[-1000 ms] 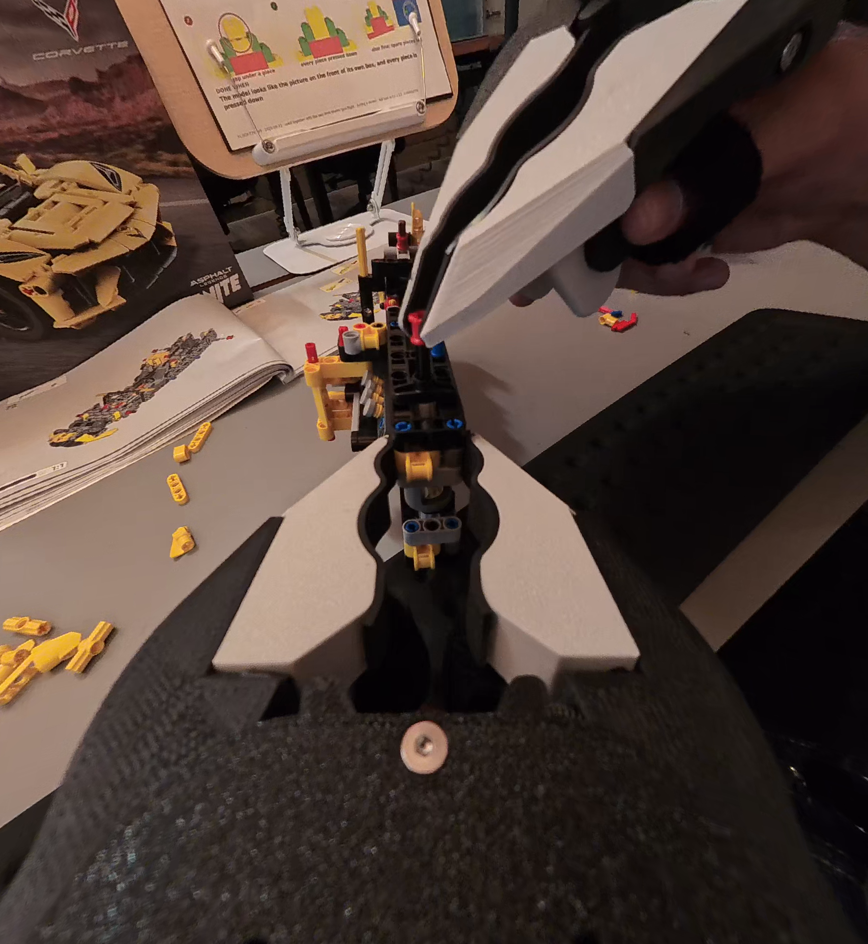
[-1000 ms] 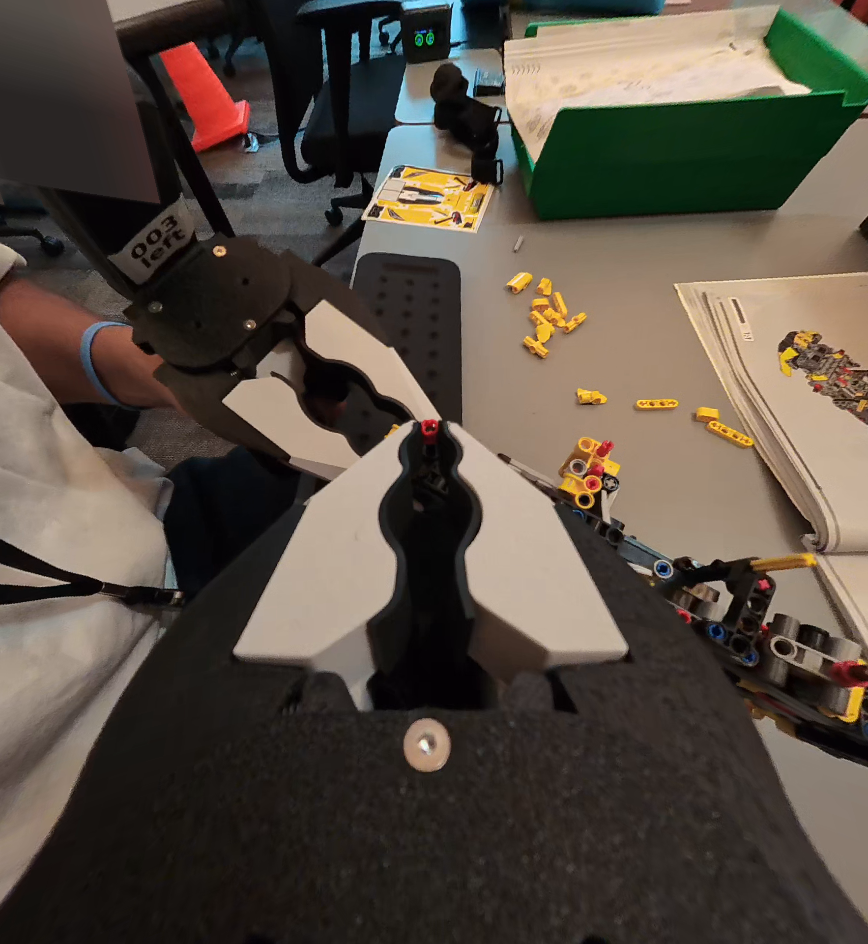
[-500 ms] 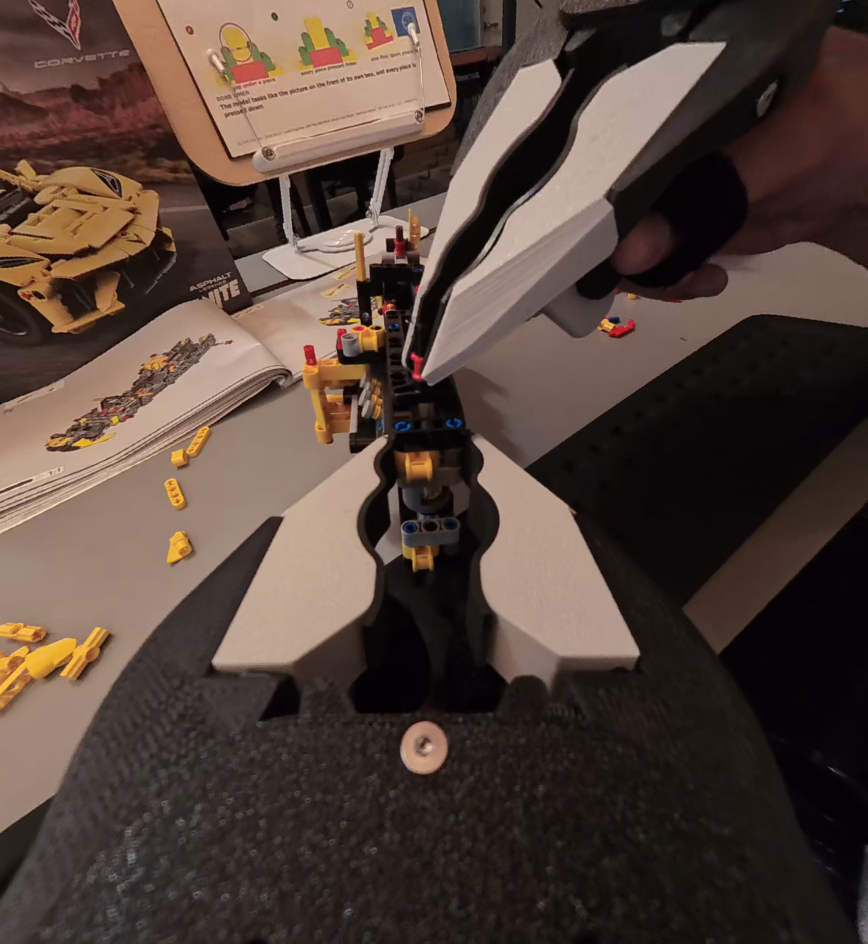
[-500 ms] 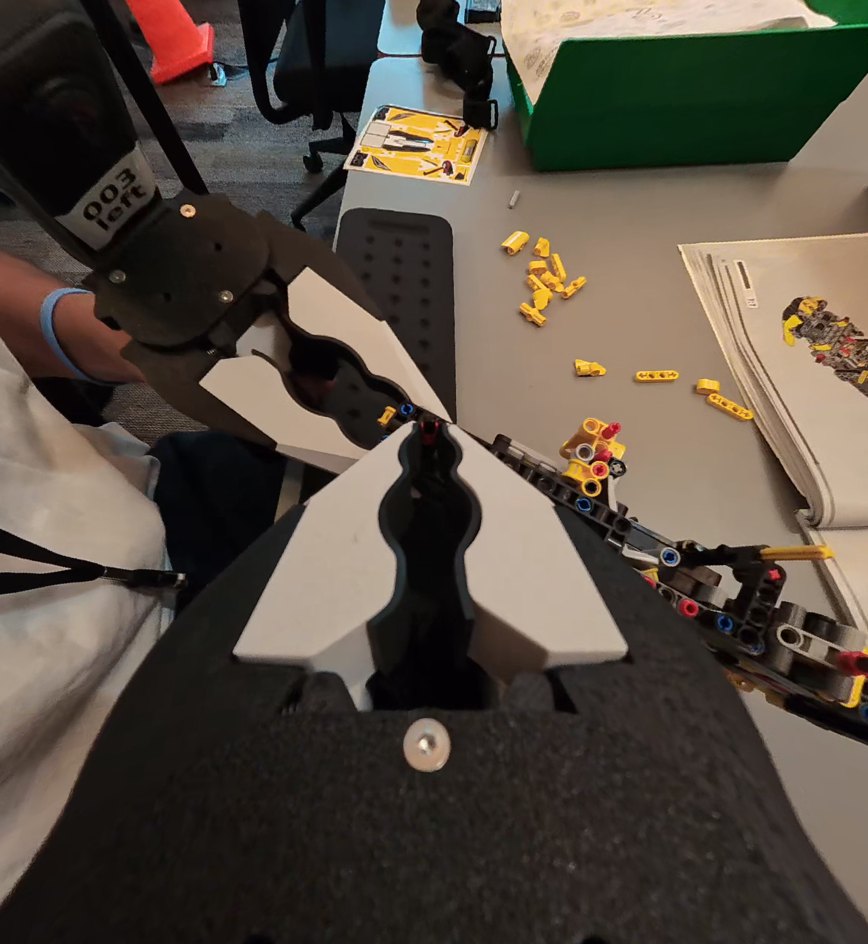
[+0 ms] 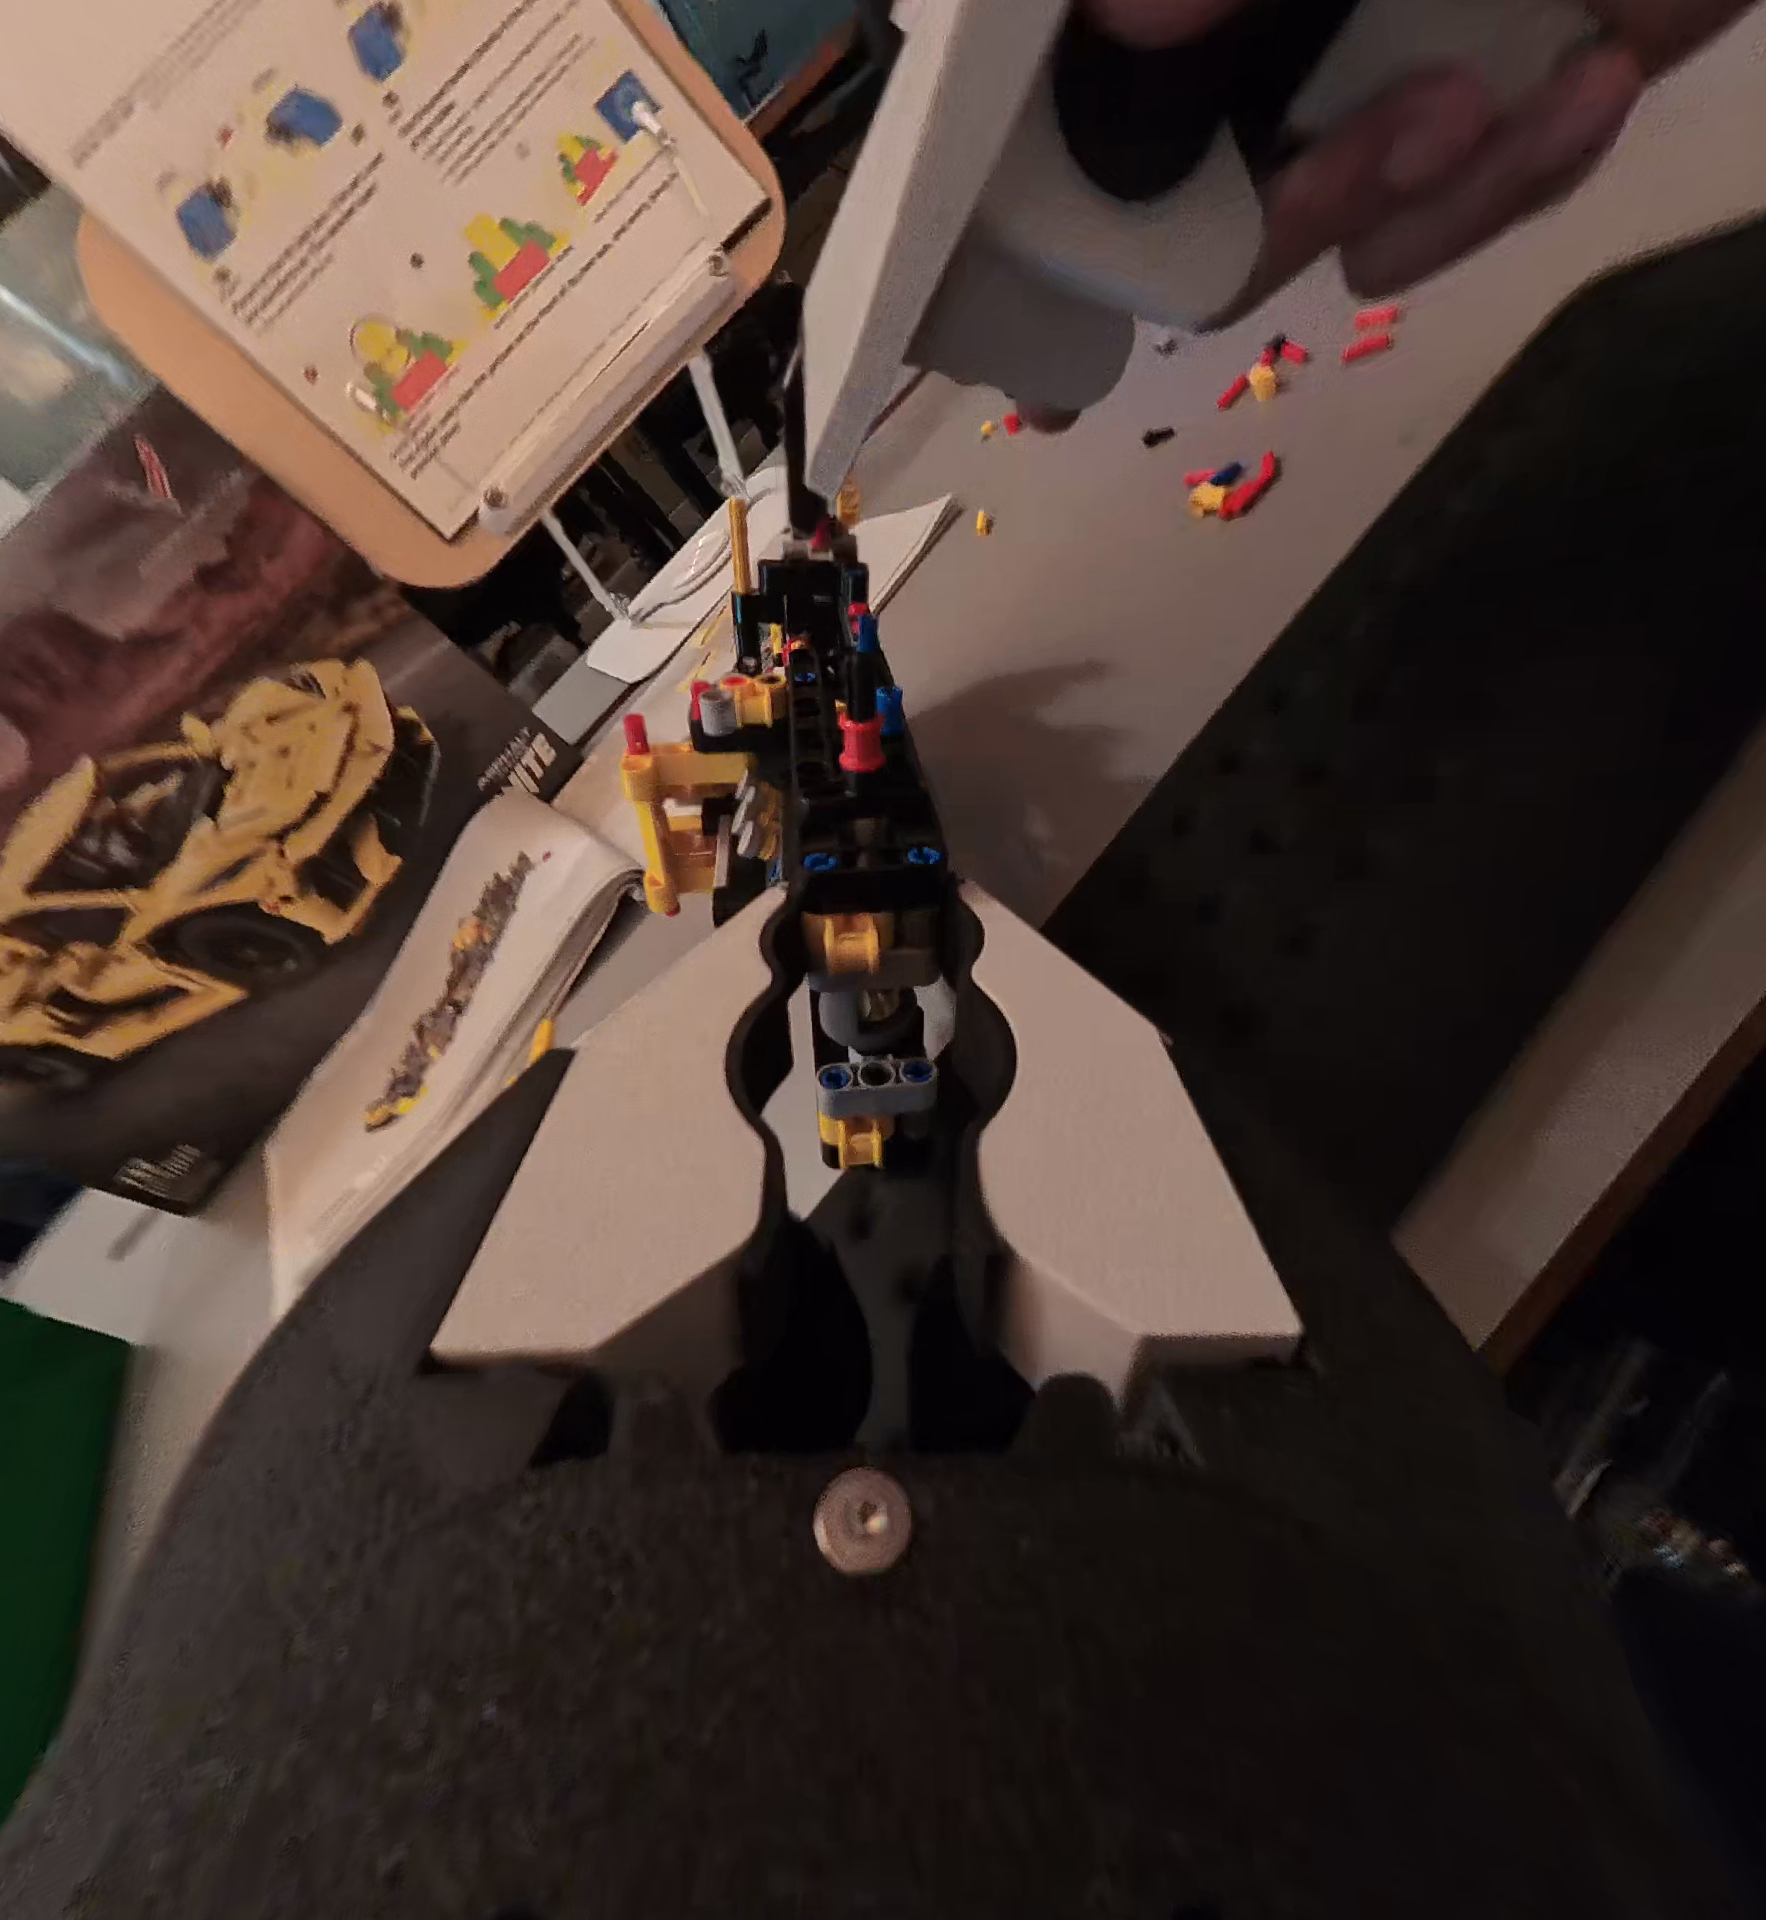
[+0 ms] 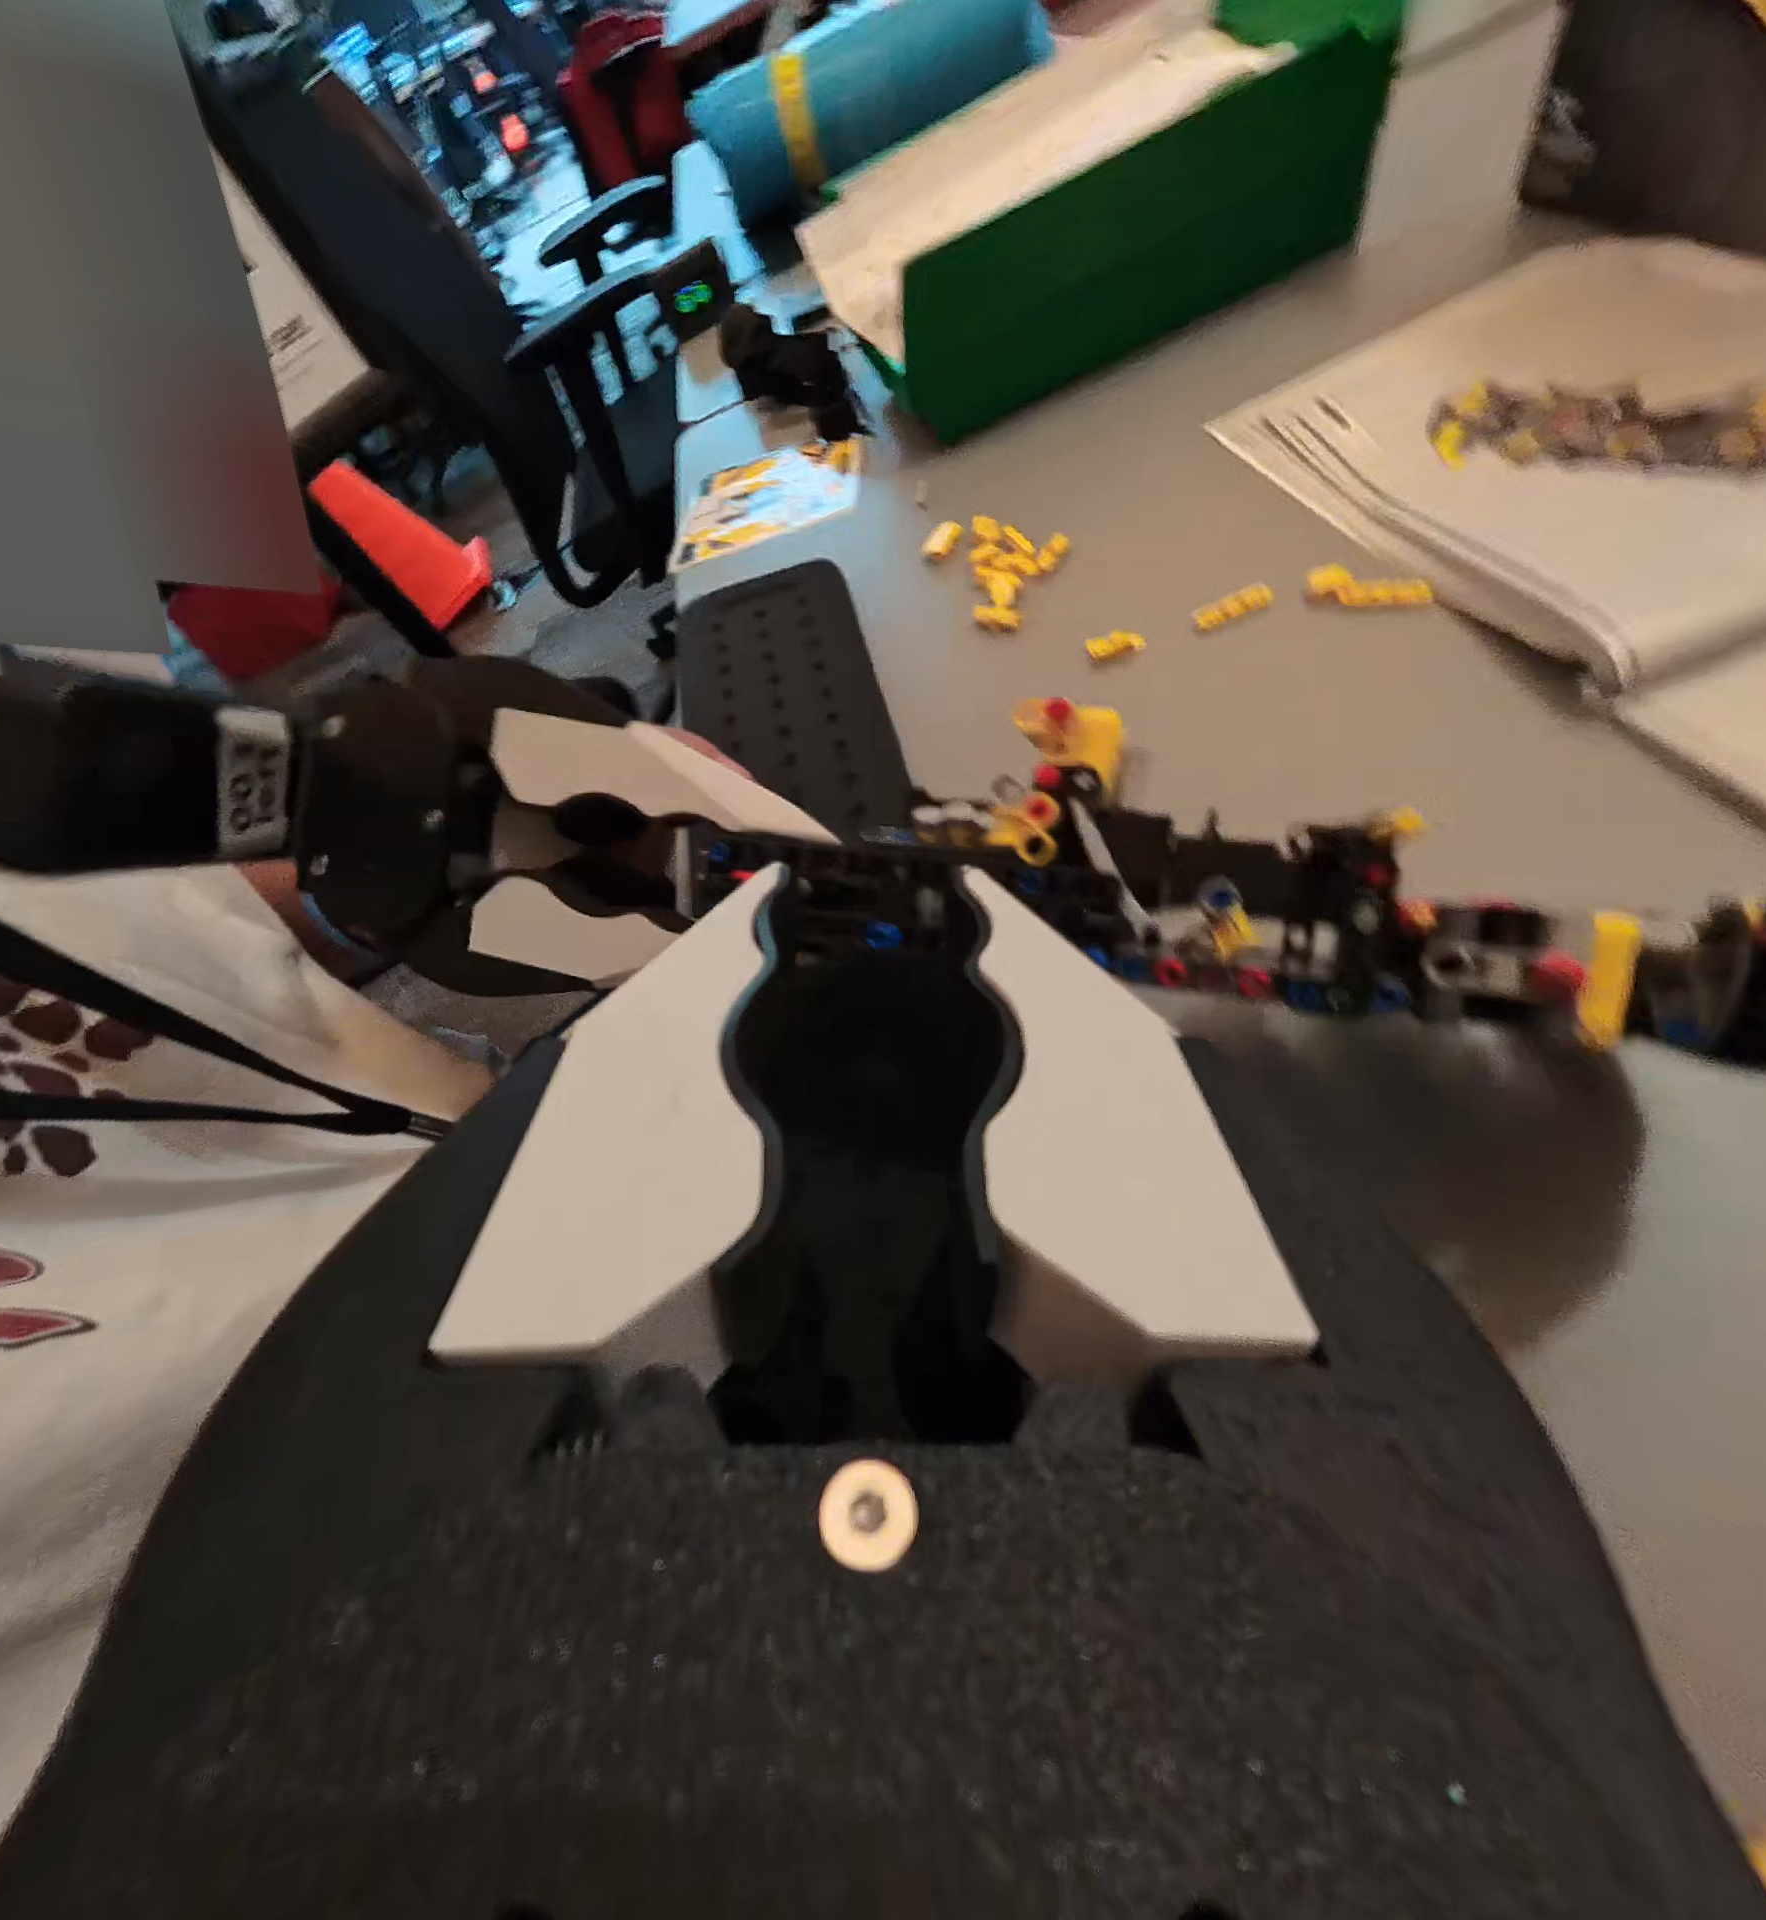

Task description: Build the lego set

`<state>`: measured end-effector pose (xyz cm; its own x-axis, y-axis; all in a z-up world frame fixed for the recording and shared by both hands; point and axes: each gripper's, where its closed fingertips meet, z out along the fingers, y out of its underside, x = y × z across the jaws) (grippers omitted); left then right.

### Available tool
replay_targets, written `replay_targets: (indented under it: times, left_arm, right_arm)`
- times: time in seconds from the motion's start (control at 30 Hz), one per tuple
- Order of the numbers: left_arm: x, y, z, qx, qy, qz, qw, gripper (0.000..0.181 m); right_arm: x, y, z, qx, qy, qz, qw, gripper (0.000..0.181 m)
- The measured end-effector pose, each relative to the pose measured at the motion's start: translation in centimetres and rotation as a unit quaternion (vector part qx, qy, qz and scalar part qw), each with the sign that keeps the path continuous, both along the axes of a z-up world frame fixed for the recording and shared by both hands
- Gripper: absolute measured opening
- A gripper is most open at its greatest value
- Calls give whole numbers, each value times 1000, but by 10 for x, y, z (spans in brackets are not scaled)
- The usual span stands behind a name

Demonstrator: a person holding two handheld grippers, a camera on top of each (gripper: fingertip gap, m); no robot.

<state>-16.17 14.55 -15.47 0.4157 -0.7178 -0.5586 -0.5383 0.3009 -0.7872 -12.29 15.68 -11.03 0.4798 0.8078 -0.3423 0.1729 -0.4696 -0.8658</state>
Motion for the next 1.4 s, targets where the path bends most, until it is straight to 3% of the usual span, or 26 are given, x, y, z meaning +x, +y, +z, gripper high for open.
replay_targets:
  times: [0.07,0.2,0.3,0.43,0.53,0.67,0.83,0.93,1.03,1.4]
  left_arm:
    - [3,-5,-3,38,37,-7,999,26]
    - [6,-9,-13,129,130,-28,983,26]
    - [4,-2,-21,210,212,-49,953,26]
    - [-9,19,-34,303,274,-104,907,26]
    - [-19,32,-35,351,296,-129,879,25]
    - [-26,45,-34,362,292,-135,875,25]
    - [-27,58,-33,358,276,-123,884,26]
    - [-27,63,-29,385,267,-121,875,25]
    - [-27,63,-30,382,263,-125,877,26]
    - [-32,54,-27,344,249,-101,900,25]
  right_arm:
    - [20,-2,-13,-23,-3,-34,999,41]
    - [45,-7,-33,42,-67,-66,995,45]
    - [54,-5,-40,39,-76,-83,993,47]
    - [59,6,-47,26,-57,-104,993,47]
    - [64,26,-51,55,-94,-125,986,47]
    - [63,52,-64,80,-159,-138,974,43]
    - [56,81,-86,65,-177,-160,969,36]
    - [48,91,-91,63,-179,-155,970,30]
    - [45,101,-91,68,-187,-159,967,16]
    - [33,100,-91,31,-174,-132,975,10]
